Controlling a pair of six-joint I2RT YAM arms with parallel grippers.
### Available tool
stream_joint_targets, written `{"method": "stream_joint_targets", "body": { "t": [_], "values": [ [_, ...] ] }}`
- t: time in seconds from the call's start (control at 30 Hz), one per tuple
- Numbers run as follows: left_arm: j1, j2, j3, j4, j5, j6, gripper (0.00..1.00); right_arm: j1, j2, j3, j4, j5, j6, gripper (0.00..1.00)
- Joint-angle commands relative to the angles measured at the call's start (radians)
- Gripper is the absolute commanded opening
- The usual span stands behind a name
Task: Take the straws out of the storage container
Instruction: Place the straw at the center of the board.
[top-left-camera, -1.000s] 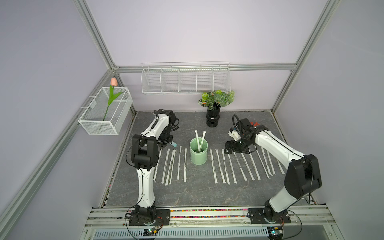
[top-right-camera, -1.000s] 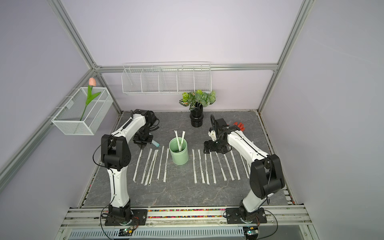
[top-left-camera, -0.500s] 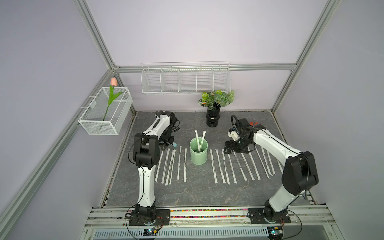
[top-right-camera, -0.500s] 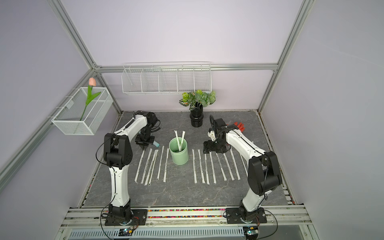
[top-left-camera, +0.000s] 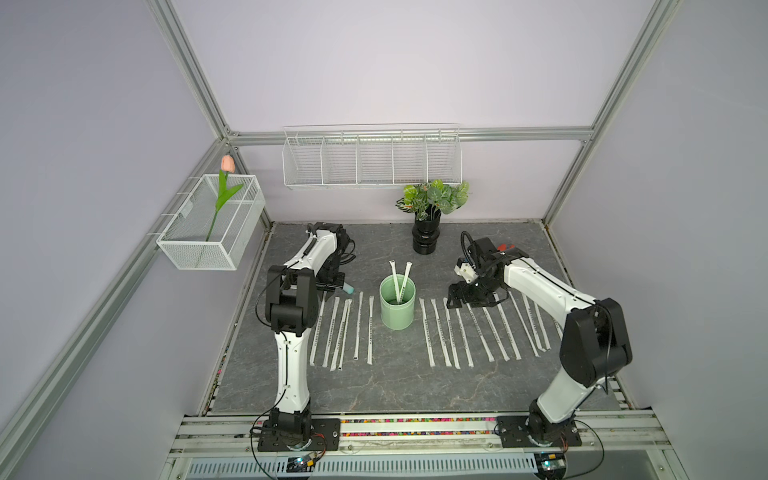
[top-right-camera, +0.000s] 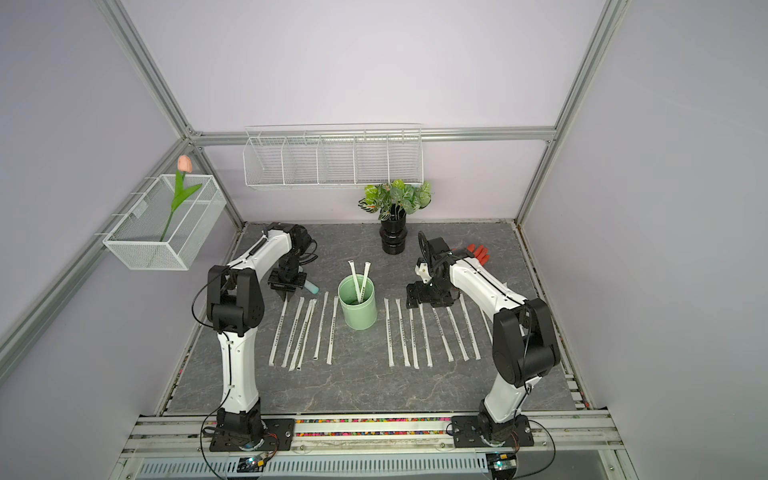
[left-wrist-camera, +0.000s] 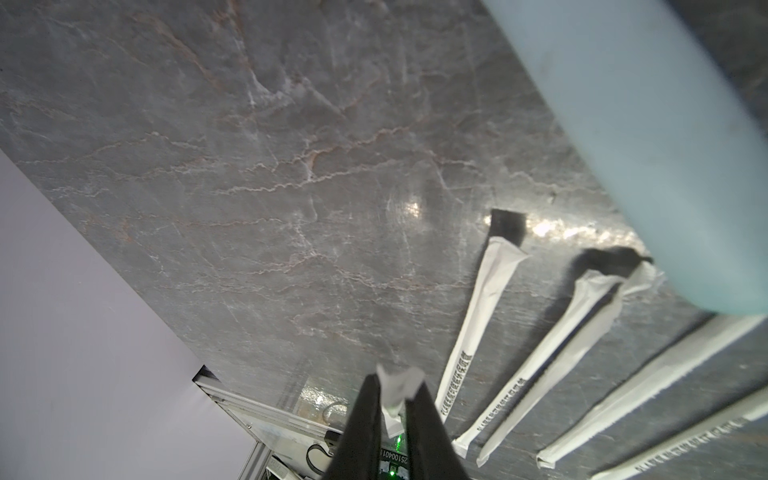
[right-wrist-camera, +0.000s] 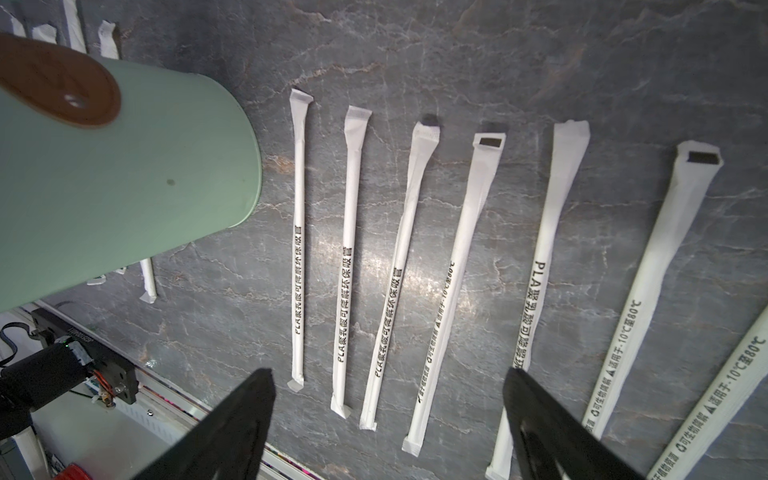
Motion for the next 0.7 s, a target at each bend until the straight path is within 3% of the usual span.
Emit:
{"method": "stream_joint_targets", "body": {
  "t": [0.0,0.33,0.5,0.67],
  "values": [
    [0.005,0.022,0.002,0.011,0.002,0.018,0.17,0.007,0.009,0.024,-0.024,0.001,-0.009,0.89],
    [0.005,-0.025,0.015,0.017,0.001,-0.005,0.18,0.007,-0.004,0.020,-0.026,0.009,-0.004,0.89],
    [-0.001,-0.169,0.013,0.070,0.067,-0.043,0.21,0.007,-0.050,0.005,0.015,0.021,0.031,0.89],
    [-0.040,-0.399,-0.055,0.248,0.197,-0.108,0.25,-0.004,-0.138,-0.011,0.051,0.041,0.075,0.89]
  ]
}}
